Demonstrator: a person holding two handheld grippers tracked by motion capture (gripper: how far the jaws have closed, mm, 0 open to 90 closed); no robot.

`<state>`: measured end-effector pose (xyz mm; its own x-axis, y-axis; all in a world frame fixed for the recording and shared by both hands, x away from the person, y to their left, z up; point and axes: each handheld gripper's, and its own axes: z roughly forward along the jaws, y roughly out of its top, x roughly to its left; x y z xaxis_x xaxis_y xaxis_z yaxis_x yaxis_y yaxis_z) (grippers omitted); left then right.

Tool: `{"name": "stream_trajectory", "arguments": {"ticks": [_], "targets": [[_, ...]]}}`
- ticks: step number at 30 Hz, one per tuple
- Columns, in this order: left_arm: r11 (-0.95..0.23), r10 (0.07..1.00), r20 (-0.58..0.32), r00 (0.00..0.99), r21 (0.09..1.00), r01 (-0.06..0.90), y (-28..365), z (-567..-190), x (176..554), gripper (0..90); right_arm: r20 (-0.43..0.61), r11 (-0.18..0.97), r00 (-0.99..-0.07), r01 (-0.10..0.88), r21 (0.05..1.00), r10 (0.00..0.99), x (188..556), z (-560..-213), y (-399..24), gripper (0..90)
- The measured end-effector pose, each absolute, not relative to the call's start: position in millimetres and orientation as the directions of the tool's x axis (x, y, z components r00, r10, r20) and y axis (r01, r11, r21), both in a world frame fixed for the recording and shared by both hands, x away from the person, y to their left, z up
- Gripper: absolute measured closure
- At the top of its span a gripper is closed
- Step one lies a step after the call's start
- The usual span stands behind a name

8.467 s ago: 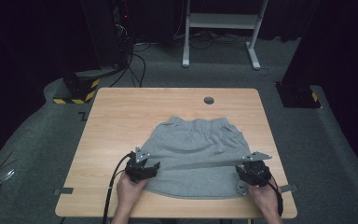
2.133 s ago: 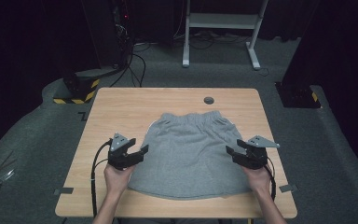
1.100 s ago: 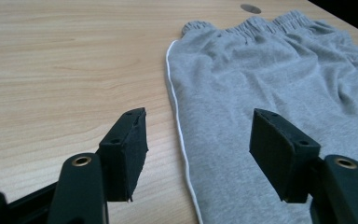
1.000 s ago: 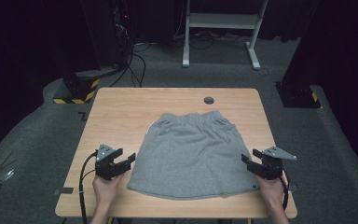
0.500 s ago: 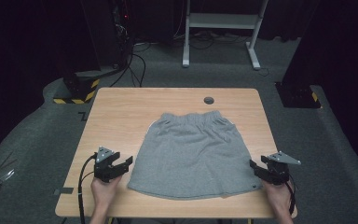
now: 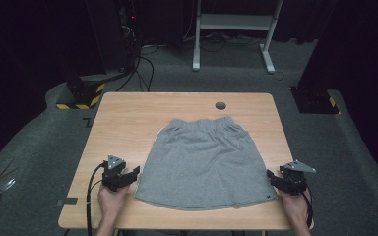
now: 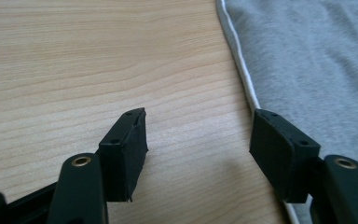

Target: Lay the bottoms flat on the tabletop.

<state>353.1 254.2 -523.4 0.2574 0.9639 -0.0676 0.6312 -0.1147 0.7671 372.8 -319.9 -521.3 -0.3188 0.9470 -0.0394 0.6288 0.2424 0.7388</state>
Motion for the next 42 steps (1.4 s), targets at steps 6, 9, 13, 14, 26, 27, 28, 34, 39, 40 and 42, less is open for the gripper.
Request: {"name": "stream_trajectory", "arguments": {"ticks": [6, 9, 13, 14, 26, 27, 28, 34, 39, 40, 42], "targets": [[-0.123, 0.971, -0.04, 0.234, 0.76, 0.638, 253.8, -527.0, 355.5, 36.6, -0.026, 0.224, -0.303, 0.641, 0.734, 0.953, 375.6, -521.6, -320.4, 41.9], [-0.138, 0.973, -0.019, 0.231, 0.755, 0.641, 253.6, -527.3, 356.8, 36.4, -0.017, 0.215, -0.298, 0.647, 0.732, 0.954, 377.2, -521.7, -321.7, 39.6], [-0.149, 0.974, 0.001, 0.225, 0.752, 0.642, 252.4, -527.8, 358.1, 34.5, -0.019, 0.21, -0.289, 0.649, 0.731, 0.957, 377.7, -521.8, -320.9, 38.6], [-0.149, 0.974, 0.001, 0.225, 0.752, 0.642, 252.4, -527.8, 358.1, 33.5, -0.019, 0.21, -0.289, 0.649, 0.731, 0.957, 377.7, -521.8, -320.9, 38.6], [-0.148, 0.975, 0.001, 0.223, 0.751, 0.644, 251.4, -528.0, 357.9, 31.7, -0.018, 0.204, -0.281, 0.65, 0.732, 0.96, 378.0, -522.0, -320.2, 37.9], [-0.148, 0.975, 0.001, 0.223, 0.751, 0.644, 251.4, -528.0, 357.9, 31.7, -0.018, 0.204, -0.281, 0.65, 0.732, 0.96, 378.0, -522.0, -320.2, 37.9], [-0.148, 0.975, 0.001, 0.223, 0.751, 0.644, 251.3, -528.0, 357.9, 31.6, -0.018, 0.204, -0.281, 0.65, 0.732, 0.96, 378.0, -522.0, -320.1, 37.9], [-0.148, 0.975, 0.0, 0.224, 0.751, 0.644, 251.4, -528.0, 357.9, 31.6, -0.018, 0.204, -0.28, 0.65, 0.732, 0.96, 377.8, -522.0, -320.0, 37.8], [-0.148, 0.975, 0.0, 0.224, 0.751, 0.644, 251.4, -528.0, 357.9, 31.5, -0.018, 0.203, -0.28, 0.65, 0.732, 0.96, 377.8, -522.1, -319.9, 37.9], [-0.148, 0.975, 0.0, 0.224, 0.751, 0.644, 251.4, -528.0, 357.9, 31.5, -0.018, 0.203, -0.28, 0.651, 0.732, 0.96, 377.8, -522.0, -319.9, 37.9], [-0.148, 0.975, 0.0, 0.224, 0.751, 0.644, 251.5, -528.0, 357.9, 31.4, -0.018, 0.203, -0.28, 0.65, 0.732, 0.96, 377.8, -522.1, -319.9, 37.9]]}}
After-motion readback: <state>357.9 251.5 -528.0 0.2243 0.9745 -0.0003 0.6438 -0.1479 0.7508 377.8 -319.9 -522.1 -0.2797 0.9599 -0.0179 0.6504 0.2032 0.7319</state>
